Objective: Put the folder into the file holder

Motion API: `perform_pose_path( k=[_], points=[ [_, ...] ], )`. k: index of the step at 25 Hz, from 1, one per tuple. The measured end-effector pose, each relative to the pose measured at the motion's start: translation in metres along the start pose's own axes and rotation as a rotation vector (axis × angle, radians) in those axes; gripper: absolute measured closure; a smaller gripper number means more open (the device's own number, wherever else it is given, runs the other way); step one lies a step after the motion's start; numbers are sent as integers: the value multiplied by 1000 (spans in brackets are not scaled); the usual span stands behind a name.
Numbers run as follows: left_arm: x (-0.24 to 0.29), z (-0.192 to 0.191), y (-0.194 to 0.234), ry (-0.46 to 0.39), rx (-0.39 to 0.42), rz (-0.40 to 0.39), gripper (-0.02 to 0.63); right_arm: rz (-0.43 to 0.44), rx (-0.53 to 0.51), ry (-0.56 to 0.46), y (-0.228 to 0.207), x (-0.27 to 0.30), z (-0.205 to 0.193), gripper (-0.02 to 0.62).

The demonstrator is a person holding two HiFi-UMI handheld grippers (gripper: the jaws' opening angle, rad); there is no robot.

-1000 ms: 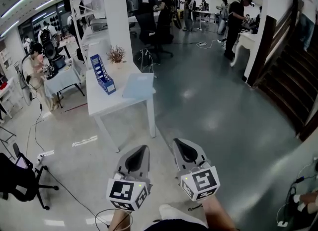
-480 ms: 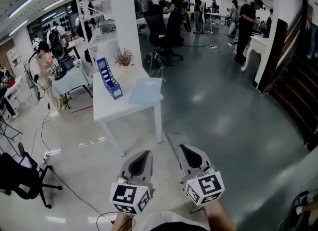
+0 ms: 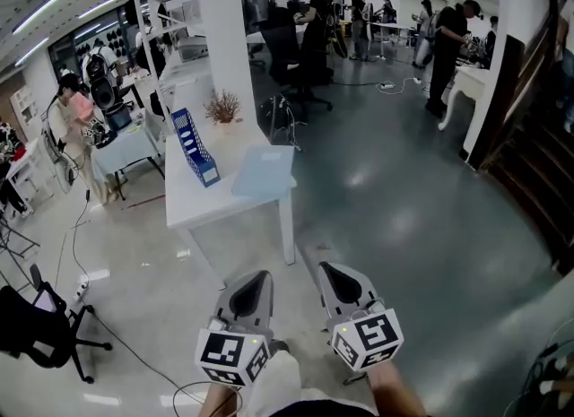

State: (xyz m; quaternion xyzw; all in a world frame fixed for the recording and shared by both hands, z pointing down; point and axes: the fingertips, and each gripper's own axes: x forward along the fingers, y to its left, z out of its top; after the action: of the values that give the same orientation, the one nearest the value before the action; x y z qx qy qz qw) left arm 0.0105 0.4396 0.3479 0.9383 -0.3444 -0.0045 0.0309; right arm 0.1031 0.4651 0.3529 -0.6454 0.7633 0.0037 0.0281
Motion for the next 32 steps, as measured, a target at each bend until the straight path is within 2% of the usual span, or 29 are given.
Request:
perform_pose_path(
  k=[21, 32],
  points=[
    [123, -5, 99, 18, -6, -96, 600, -41, 21, 24, -47, 151, -14, 595],
    [170, -3, 164, 10, -14, -114, 600, -81, 28, 32, -60, 229, -20, 595]
  ],
)
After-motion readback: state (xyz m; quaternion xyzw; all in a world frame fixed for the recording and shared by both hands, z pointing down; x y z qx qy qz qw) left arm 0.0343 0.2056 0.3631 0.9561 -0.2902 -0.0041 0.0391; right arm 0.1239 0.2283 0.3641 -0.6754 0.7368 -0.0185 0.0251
